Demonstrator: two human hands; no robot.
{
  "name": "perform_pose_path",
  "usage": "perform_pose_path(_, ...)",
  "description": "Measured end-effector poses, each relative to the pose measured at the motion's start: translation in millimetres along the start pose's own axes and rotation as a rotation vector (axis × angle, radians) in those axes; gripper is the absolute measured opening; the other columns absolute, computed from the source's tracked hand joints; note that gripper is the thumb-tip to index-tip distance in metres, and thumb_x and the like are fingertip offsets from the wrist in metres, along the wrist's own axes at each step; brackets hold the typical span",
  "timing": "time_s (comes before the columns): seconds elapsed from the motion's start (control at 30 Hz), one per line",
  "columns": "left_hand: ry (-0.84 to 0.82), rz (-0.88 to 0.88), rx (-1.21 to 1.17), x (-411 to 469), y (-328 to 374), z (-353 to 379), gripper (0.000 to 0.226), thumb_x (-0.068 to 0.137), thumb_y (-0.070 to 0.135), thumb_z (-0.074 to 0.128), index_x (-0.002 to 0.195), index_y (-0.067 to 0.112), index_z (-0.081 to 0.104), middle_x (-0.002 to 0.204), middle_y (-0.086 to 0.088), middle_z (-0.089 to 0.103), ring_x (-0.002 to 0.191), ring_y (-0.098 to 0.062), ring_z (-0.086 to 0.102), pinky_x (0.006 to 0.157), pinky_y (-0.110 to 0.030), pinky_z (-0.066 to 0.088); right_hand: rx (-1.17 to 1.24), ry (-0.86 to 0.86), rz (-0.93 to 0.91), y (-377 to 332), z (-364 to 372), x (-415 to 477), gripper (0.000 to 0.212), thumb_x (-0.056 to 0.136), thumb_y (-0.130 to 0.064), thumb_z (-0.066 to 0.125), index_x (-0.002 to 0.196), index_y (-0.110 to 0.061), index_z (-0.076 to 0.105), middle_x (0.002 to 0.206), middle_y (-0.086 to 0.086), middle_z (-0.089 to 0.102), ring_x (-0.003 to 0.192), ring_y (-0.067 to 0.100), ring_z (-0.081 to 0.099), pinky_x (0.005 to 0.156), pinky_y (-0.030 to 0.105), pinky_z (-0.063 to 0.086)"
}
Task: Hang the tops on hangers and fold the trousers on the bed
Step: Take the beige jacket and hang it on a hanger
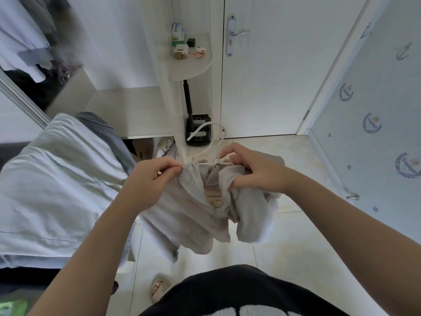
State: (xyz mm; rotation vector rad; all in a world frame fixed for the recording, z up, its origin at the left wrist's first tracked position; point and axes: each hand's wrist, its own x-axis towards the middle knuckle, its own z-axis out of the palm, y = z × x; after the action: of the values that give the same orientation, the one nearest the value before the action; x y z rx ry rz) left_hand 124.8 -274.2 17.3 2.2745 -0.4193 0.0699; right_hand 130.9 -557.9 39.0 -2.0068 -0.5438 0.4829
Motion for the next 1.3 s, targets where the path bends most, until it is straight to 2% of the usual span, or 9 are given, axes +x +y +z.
perform_pose_path(0.1,0.109,-0.056,0.012,-3.4,-11.8,0.8,0.015,0.099,0.013,0.061,0.09,0.018,0.07,0.075,0.005,0.066,0.067,-0.011,0.057,0.059,-0.017,0.041,-0.03,-0.022,-0.009,2.8,-4.8,-4.4,0.034,0.084,-0.032,0.071,0.116,-0.037,0.059,0.071,-0.009,0.053,0.064,0.002,0.047,0.058,0.013,0.038)
perform_pose_path(0.2,0.256,-0.142,0.021,-1.4,-20.7,-5.4,0.014,0.1,0.016,0.057,0.089,0.02,0.065,0.077,-0.002,0.066,0.072,-0.018,0.057,0.066,-0.028,0.043,-0.143,0.16,0.062,8.4,-3.8,-1.6,0.02,0.095,-0.04,0.063,0.095,-0.021,0.07,0.084,0.018,0.059,0.068,0.01,0.049,0.061,0.018,0.036)
perform_pose_path(0.53,0.285,-0.098,0.05,12.6,-3.9,7.4,0.014,0.101,0.013,0.054,0.089,0.02,0.058,0.072,0.018,0.059,0.072,-0.007,0.052,0.067,-0.03,0.037,-0.56,0.153,0.052,-5.6,-5.1,21.1,0.034,0.102,-0.039,0.05,0.075,-0.024,0.065,0.076,-0.009,0.064,0.07,0.0,0.056,0.06,0.019,0.037)
perform_pose_path(0.83,0.064,0.074,0.068,13.3,-8.0,20.7,0.009,0.103,0.021,0.056,0.103,0.029,0.061,0.072,0.009,0.062,0.059,-0.011,0.053,0.055,-0.024,0.038,-0.301,0.216,-0.006,-0.5,4.3,39.1,0.027,0.1,-0.036,0.054,0.076,-0.028,0.065,0.055,-0.013,0.05,0.049,0.005,0.041,0.052,0.016,0.035)
perform_pose_path(0.93,0.178,0.045,0.041,13.8,-11.6,22.6,0.012,0.103,0.019,0.056,0.097,0.027,0.063,0.064,0.013,0.057,0.054,-0.006,0.049,0.053,-0.015,0.032,-0.363,0.286,0.028,15.7,0.4,34.5,0.009,0.094,-0.043,0.061,0.101,-0.038,0.062,0.083,-0.014,0.061,0.076,0.004,0.056,0.078,0.026,0.043)
perform_pose_path(1.0,0.242,-0.001,0.009,12.7,-18.0,16.3,0.013,0.102,0.019,0.056,0.098,0.029,0.063,0.064,0.02,0.057,0.051,-0.003,0.048,0.05,-0.011,0.032,-0.546,0.345,0.107,37.1,-2.4,22.6,0.045,0.086,-0.052,0.067,0.128,-0.042,0.05,0.119,-0.012,0.058,0.114,0.011,0.052,0.104,0.036,0.033)
perform_pose_path(1.1,0.314,-0.056,-0.021,12.2,-29.4,1.3,0.015,0.102,0.021,0.057,0.099,0.032,0.066,0.066,0.023,0.06,0.053,-0.004,0.048,0.051,-0.011,0.032,-0.489,0.443,0.264,66.7,-3.9,2.9,0.078,0.081,-0.055,0.073,0.147,-0.038,0.033,0.145,-0.008,0.045,0.132,0.018,0.042,0.112,0.043,0.029)
perform_pose_path(1.2,0.297,-0.081,0.001,12.5,-35.5,-6.3,0.016,0.102,0.023,0.056,0.1,0.033,0.068,0.058,0.013,0.054,0.048,-0.011,0.037,0.047,-0.019,0.028,-0.212,0.484,0.266,86.4,-1.9,-3.0,0.067,0.086,-0.035,0.076,0.143,-0.032,0.041,0.121,-0.007,0.058,0.108,0.011,0.06,0.094,0.033,0.048)
perform_pose_path(1.3,0.272,-0.093,0.007,13.1,-34.4,-3.4,0.018,0.102,0.024,0.056,0.1,0.035,0.069,0.06,0.015,0.056,0.047,-0.01,0.039,0.047,-0.016,0.029,-0.228,0.605,0.162,86.5,-3.3,1.6,0.045,0.094,-0.02,0.064,0.134,-0.036,0.05,0.083,-0.012,0.058,0.078,-0.001,0.057,0.072,0.021,0.045)
